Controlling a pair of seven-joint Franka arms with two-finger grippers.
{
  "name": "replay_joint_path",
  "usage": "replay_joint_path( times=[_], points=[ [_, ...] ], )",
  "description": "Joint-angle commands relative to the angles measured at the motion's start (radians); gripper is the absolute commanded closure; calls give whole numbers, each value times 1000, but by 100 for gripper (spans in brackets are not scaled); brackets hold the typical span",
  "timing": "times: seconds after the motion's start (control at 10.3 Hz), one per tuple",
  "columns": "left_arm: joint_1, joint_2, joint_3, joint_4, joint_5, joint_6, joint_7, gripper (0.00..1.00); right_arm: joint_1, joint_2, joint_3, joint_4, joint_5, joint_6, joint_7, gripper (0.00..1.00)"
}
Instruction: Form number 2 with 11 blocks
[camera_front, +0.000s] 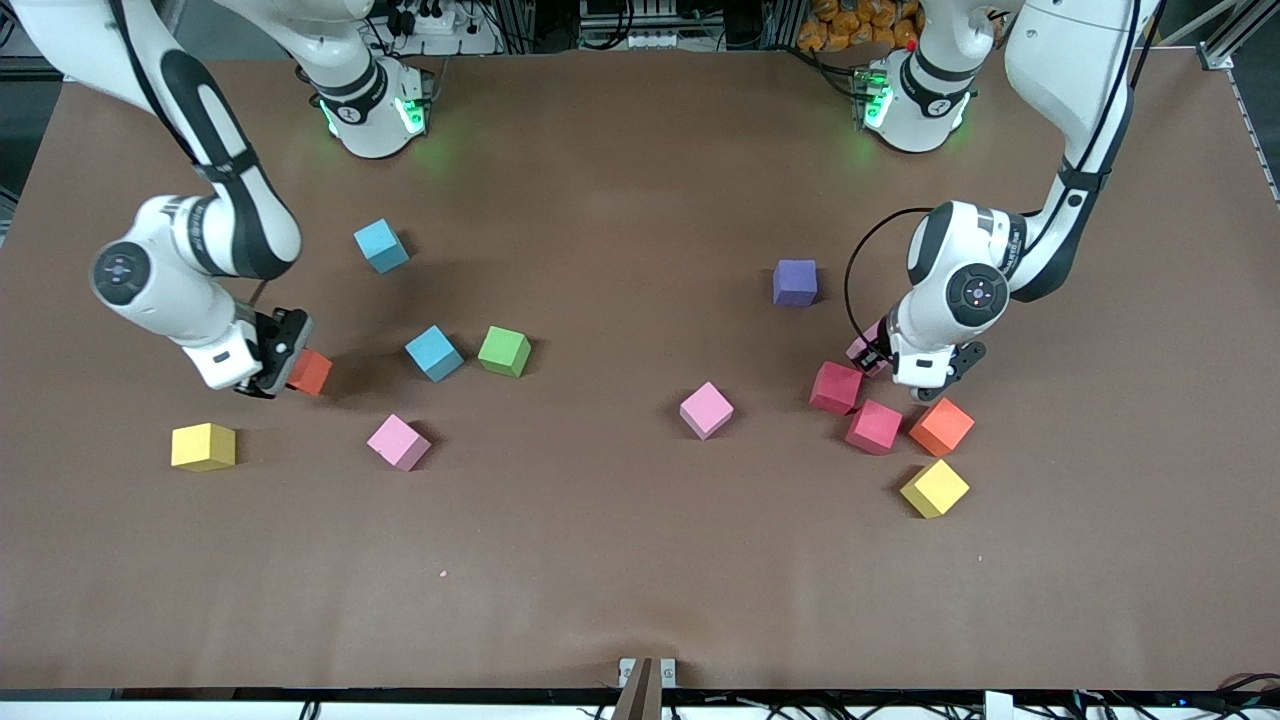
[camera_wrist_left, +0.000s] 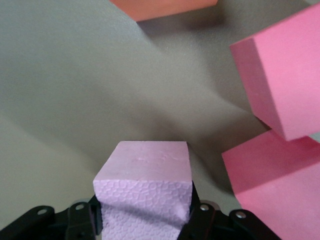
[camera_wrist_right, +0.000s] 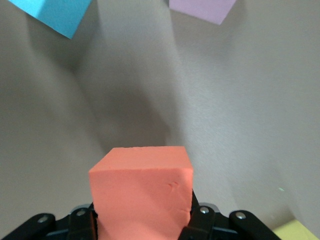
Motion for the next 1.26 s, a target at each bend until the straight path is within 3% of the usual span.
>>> replay_joint_path(
  times=[0.0,0.1,0.29,0.58,0.77,0.97,1.16],
  points=[
    [-5,-116,-23,-5,14,-112,-32,100,-22,-16,0,28,-7,-45,-14,60],
    [-3,-142,-67,15,14,-161,-37,100,-21,-12,-2,34,-7,-45,-11,61],
    [-6,-137,-180,118,14,-273,-63,100,-20,-10,0,41,-7,-47,-11,78],
    [-31,-76,-361,240,8,-291,-75,100,-22,-10,-2,41,-7,-47,-11,77],
    [-162,68,-376,397,18,-292,-127,100,-25,-9,-5,41,-7,-45,-12,77],
    [-296,156,-373,443,84,-282,-155,100,-24,-6,-14,44,-7,-45,-30,78],
    [-405,217,-373,446,104,-233,-156,100,-21,-6,-14,47,-5,-47,-14,100]
  ],
)
